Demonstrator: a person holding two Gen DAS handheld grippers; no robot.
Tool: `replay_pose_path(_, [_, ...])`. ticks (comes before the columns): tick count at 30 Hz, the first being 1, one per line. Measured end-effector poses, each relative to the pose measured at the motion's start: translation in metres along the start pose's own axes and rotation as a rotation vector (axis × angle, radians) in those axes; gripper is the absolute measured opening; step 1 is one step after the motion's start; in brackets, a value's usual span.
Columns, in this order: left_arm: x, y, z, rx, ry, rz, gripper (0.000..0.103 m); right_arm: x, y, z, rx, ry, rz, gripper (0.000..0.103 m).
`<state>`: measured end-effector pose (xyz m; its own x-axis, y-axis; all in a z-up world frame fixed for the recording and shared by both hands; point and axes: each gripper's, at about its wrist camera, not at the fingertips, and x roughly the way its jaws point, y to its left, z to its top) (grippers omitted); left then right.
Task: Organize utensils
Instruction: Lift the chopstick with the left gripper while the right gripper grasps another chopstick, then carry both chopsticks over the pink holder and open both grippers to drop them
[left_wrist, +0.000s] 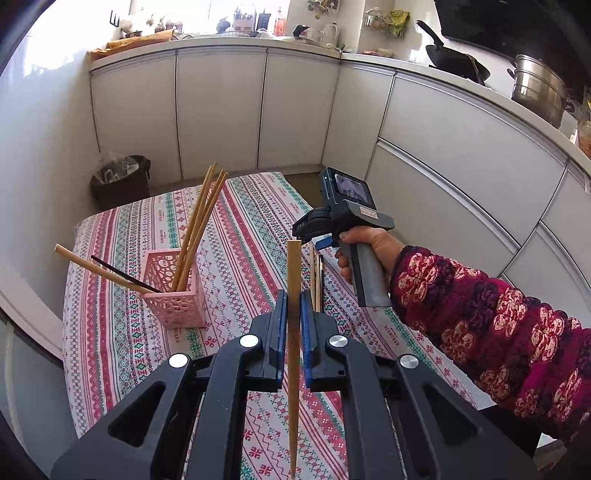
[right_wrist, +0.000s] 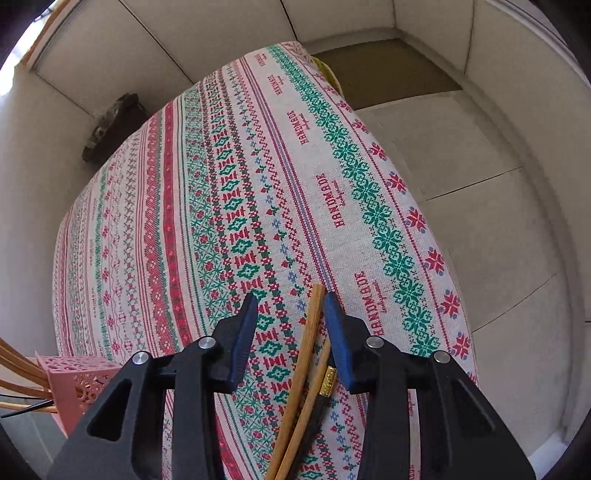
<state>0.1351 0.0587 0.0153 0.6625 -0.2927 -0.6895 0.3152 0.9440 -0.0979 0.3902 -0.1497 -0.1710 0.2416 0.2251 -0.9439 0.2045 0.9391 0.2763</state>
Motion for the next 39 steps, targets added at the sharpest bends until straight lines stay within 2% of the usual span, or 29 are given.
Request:
replay_pose_path(2, [-0.003,0.004,0.000,-0.012,-0.009,0.007,0.006,0.006,0.005,-0.002,-0.027,0.000,-0.042,0.028])
replay_pose_path(3, [-0.005,0.004,0.001,-0.018,-0.013,0.010,0.006,0.008,0.011,-0.004,-0.055,-0.008,-0.057,0.009])
replay_pose_path(6, [-0.009,0.009,0.001,-0.035,-0.024,0.016,0.006,0.008,0.017,-0.016,-0.059,-0.011,-0.038,0.009])
replay_pose_path(10, [-0.021,0.009,-0.001,-0.031,-0.043,0.002,0.006,-0.019,0.020,-0.042,-0.069,-0.096,0.018,0.009])
replay_pose_path(12, [-0.028,0.008,-0.001,-0.030,-0.061,-0.002,0.006,-0.042,0.022,-0.060,-0.098,-0.150,0.032,0.009])
replay_pose_path(17, [-0.053,0.006,-0.002,-0.026,-0.112,-0.002,0.006,-0.115,0.027,-0.114,-0.199,-0.348,0.032,0.009])
replay_pose_path(23, [-0.079,-0.005,-0.006,-0.042,-0.168,-0.008,0.006,-0.189,0.037,-0.175,-0.268,-0.499,0.049,0.008])
replay_pose_path(28, [-0.086,-0.009,-0.014,-0.132,-0.203,-0.024,0.006,-0.228,0.051,-0.211,-0.313,-0.587,0.031,0.008])
replay_pose_path(32, [-0.091,-0.013,-0.018,-0.176,-0.226,0.001,0.006,-0.256,0.058,-0.232,-0.335,-0.631,0.058,0.008])
replay_pose_path(39, [-0.112,-0.014,-0.013,-0.180,-0.257,0.057,0.006,-0.301,0.068,-0.248,-0.369,-0.698,0.108,0.008])
